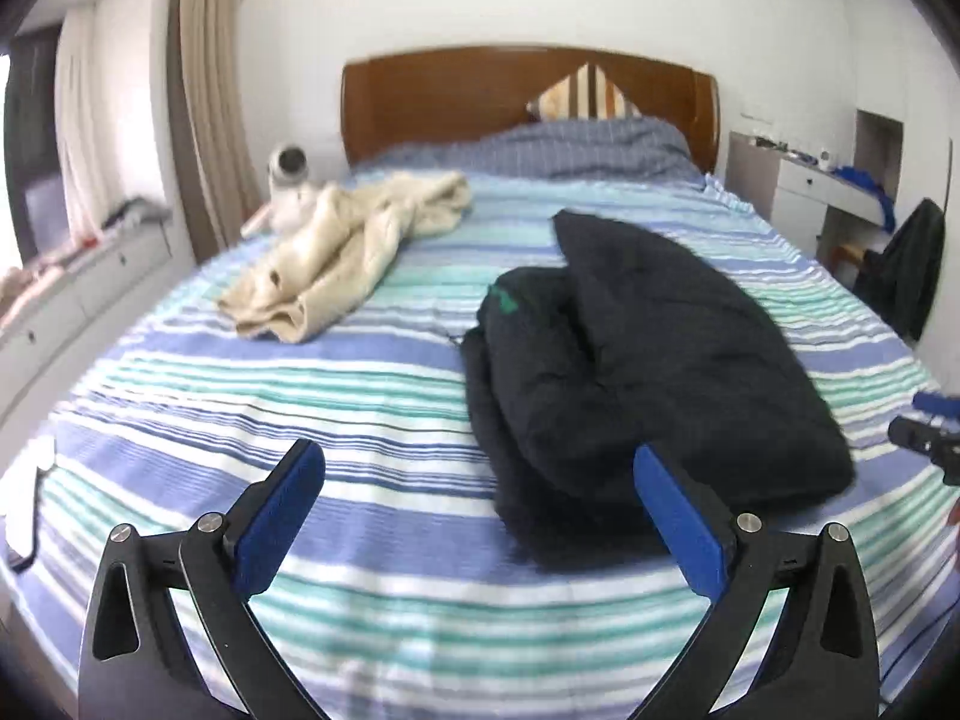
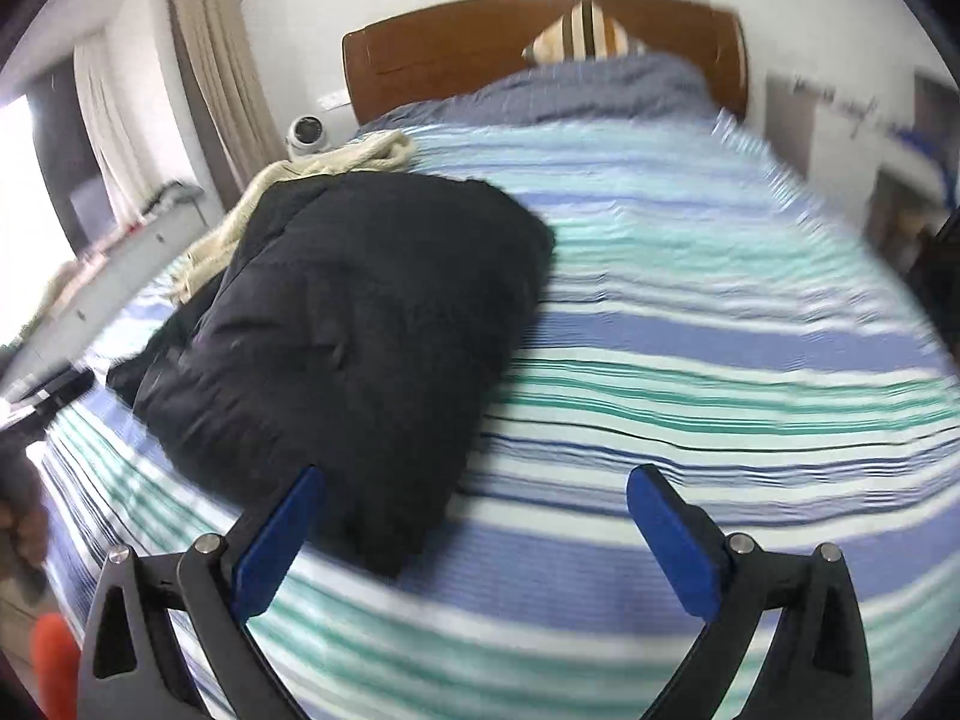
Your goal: Fold large clothes
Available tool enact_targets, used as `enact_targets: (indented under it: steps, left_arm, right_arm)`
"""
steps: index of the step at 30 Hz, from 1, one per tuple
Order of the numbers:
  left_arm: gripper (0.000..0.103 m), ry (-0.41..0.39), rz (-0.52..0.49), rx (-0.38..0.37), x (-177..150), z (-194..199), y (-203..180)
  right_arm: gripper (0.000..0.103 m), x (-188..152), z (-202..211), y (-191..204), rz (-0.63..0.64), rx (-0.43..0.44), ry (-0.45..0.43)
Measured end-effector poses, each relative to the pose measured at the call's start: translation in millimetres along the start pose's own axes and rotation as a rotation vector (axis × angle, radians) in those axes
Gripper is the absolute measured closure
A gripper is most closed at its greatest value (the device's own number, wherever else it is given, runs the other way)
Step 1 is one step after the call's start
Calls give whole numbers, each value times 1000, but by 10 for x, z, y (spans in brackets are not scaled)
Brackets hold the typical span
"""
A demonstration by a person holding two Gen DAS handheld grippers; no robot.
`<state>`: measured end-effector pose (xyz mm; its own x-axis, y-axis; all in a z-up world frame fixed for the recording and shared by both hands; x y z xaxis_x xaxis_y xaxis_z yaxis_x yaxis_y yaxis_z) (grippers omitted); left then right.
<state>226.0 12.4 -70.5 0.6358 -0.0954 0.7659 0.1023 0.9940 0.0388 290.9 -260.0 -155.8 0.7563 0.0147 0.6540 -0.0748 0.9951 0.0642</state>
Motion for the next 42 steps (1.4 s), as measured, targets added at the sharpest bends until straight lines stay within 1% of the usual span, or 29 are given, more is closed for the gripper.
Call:
enact_targets:
  steps: [1, 3, 4, 5, 6, 9, 11, 15, 17, 18, 21, 27, 31, 34, 36, 42]
  left_arm:
    - [0, 7, -5, -1, -36, 60, -56]
    - [0, 50, -3, 7, -165, 152, -228]
    - [0, 61, 5, 11, -160, 139, -235]
    - [0, 64, 21, 9, -216, 209, -313]
    - [0, 62, 28, 6, -190, 98, -375]
    - [0, 45, 43, -1, -203, 222, -513]
    - [0, 34, 49, -6, -214, 337, -560]
    - [0, 27, 63, -37, -240, 439, -630]
    - [0, 23, 61, -16, -242, 492, -655]
    - [0, 15, 53, 9, -244, 526, -671]
    - [0, 2, 36, 49, -271, 618, -730]
    - [0, 32, 60, 72, -300, 675, -756]
    - [0, 60, 58, 71, -309, 682, -754]
    - [0, 66, 66, 68, -306, 708, -734]
    - [0, 64, 76, 79, -294, 751, -706]
    - [0, 71, 53, 121, -293, 802, -700]
  right_arm:
    - [0, -38, 108, 33, 16, -32, -19]
    - [0, 7, 228, 98, 48, -84, -59]
    - [0, -23, 348, 133, 65, -111, -76]
    - [0, -19, 500, 180, 80, -138, -94]
    - [0, -42, 571, 164, 91, -155, -105]
    - [0, -71, 797, 175, 121, -190, -133]
    - [0, -104, 900, 154, 118, -206, -151]
    - [0, -173, 1051, 183, 105, -190, -159]
    - [0, -203, 1090, 179, 92, -174, -159]
    - [0, -217, 1126, 180, 86, -169, -167]
    - [0, -259, 1186, 210, 88, -168, -175]
    - [0, -322, 1235, 264, 105, -172, -163]
    - [0, -359, 1262, 307, 101, -160, -149]
    - [0, -381, 1306, 324, 91, -150, -136]
    - [0, -388, 1342, 334, 79, -133, -132]
    - [0, -389, 1405, 434, 78, -106, -103]
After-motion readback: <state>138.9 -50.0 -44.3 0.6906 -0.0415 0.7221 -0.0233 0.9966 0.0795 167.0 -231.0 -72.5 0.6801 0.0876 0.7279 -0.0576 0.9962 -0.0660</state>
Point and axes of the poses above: each gripper's, at about its wrist camera, not at the fingertips, and z roughly against the way its jaws point, y to its left, x to its top, the point moved 6 cm from there along -z, roughly the way its jaws point, and after that the axes turned 6 degrees about y, right-handed, at the moved point
